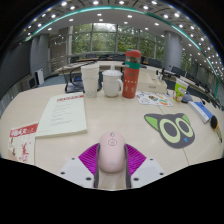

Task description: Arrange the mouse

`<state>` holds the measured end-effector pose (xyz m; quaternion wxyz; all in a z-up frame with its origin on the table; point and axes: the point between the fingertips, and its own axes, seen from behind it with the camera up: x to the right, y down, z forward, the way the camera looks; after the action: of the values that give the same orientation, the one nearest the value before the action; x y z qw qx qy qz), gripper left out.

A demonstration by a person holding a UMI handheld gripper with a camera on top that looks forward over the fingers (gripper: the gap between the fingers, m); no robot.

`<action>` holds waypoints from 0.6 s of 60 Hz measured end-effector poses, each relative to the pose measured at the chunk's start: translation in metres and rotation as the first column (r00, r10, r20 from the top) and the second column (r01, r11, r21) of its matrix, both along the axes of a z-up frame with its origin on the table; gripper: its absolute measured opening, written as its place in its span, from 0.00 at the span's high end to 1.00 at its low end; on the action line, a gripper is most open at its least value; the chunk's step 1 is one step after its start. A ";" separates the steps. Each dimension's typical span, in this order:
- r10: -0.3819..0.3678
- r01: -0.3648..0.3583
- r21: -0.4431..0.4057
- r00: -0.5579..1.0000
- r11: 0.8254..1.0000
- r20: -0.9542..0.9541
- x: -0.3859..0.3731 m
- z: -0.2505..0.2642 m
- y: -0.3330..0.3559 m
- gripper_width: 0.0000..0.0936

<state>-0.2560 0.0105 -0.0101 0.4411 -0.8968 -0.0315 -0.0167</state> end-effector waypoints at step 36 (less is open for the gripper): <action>-0.063 0.071 0.228 0.997 0.971 -0.042 0.162 0.162 0.053 0.66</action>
<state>-0.0937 0.0634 0.1514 0.5412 -0.8406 0.0084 -0.0197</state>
